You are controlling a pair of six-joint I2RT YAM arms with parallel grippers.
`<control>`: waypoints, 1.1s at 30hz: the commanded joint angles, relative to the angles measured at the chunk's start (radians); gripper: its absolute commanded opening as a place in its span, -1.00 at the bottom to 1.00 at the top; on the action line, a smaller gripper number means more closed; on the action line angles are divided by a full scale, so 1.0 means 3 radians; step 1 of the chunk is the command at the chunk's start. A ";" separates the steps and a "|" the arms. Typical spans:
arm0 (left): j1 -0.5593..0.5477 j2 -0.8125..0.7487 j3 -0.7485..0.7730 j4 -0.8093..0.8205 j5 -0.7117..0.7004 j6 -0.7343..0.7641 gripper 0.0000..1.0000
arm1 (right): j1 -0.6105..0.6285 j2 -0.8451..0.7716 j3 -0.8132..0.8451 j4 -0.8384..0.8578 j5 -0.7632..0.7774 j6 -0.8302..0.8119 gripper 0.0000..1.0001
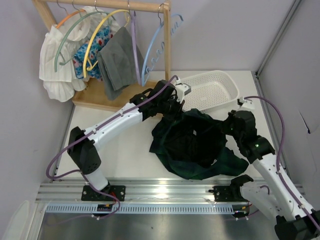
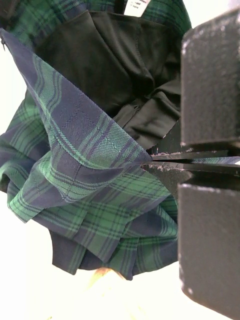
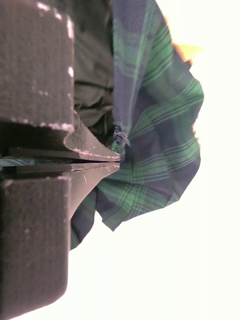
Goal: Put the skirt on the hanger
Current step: Move the skirt to the center of the board
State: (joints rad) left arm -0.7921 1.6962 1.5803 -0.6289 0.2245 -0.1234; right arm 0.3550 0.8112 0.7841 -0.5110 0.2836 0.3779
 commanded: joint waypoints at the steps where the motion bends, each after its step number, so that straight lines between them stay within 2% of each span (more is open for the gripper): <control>1: 0.0038 -0.0300 -0.0021 0.0020 -0.0099 -0.0008 -0.97 | -0.0196 -0.0173 0.0117 -0.0331 0.0067 0.0126 -1.00; 4: 0.0038 -0.0341 -0.0042 0.0005 -0.0125 -0.0008 -0.89 | -0.0222 -0.0239 0.0147 -0.0357 0.0016 0.0126 -1.00; 6: 0.0038 -0.0387 -0.0067 0.0015 -0.0125 -0.0033 -0.58 | -0.0222 -0.0224 0.0173 -0.0357 -0.0030 0.0116 -1.00; 7: 0.0033 -0.0423 -0.0113 0.0010 -0.0175 -0.0099 -0.04 | -0.0222 -0.0209 0.0183 -0.0352 -0.0055 0.0106 -1.00; 8: 0.0023 -0.0454 -0.0108 -0.0015 -0.0247 -0.0100 0.17 | -0.0227 -0.0189 0.0188 -0.0352 -0.0086 0.0106 -1.00; 9: -0.0053 -0.0489 -0.0108 -0.0076 -0.0374 -0.0191 0.27 | -0.0227 -0.0133 0.0188 -0.0347 -0.0137 0.0106 -1.00; 10: -0.0120 -0.0550 -0.0058 -0.0224 -0.0729 -0.0222 0.40 | -0.0222 -0.0102 0.0183 -0.0337 -0.0163 0.0121 -1.00; 11: -0.0227 -0.0733 -0.0062 -0.0296 -0.0996 -0.0304 0.89 | -0.0222 -0.0061 0.0163 -0.0327 -0.0204 0.0131 -1.00; 12: -0.0481 -0.0852 -0.0113 -0.0347 -0.1222 -0.0365 0.99 | -0.0227 -0.0030 0.0137 -0.0317 -0.0219 0.0152 -1.00; 14: -0.0713 -0.1097 -0.0367 -0.0379 -0.1595 -0.0691 0.99 | -0.0227 0.0047 0.0036 -0.0245 -0.0219 0.0233 -1.00; 16: -0.0852 -0.1435 -0.0669 -0.0358 -0.1688 -0.1054 0.99 | -0.0232 0.0057 -0.0052 -0.0093 -0.0240 0.0300 -1.00; 17: -0.0882 -0.1542 -0.0954 -0.0338 -0.1755 -0.1446 0.99 | -0.0232 0.0057 -0.0087 -0.0026 -0.0255 0.0315 -1.00; 18: -0.0959 -0.1751 -0.1099 -0.0297 -0.1821 -0.1627 0.99 | -0.0227 0.0052 -0.0133 0.0076 -0.0255 0.0326 -1.00; 20: -0.1025 -0.1926 -0.1603 -0.0170 -0.1888 -0.2076 0.99 | -0.0232 0.0067 -0.0139 0.0133 -0.0250 0.0321 -1.00; 25: -0.1164 -0.2274 -0.2433 0.0102 -0.1991 -0.2855 0.99 | -0.0237 0.0205 -0.0108 0.0225 -0.0357 0.0193 -1.00; 30: -0.1205 -0.2361 -0.2879 0.0465 -0.2047 -0.3545 0.92 | -0.0232 0.0226 -0.0164 0.0312 -0.0536 0.0162 -1.00; 33: -0.1235 -0.2285 -0.2869 0.0327 -0.2200 -0.3929 0.93 | -0.0237 0.0211 -0.0154 0.0297 -0.0572 0.0147 -1.00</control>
State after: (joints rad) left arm -1.1477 1.0183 0.7086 -0.6010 -0.3634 -1.1019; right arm 0.2878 0.8845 0.7349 -0.4648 0.1452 0.4393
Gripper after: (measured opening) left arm 0.964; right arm 0.011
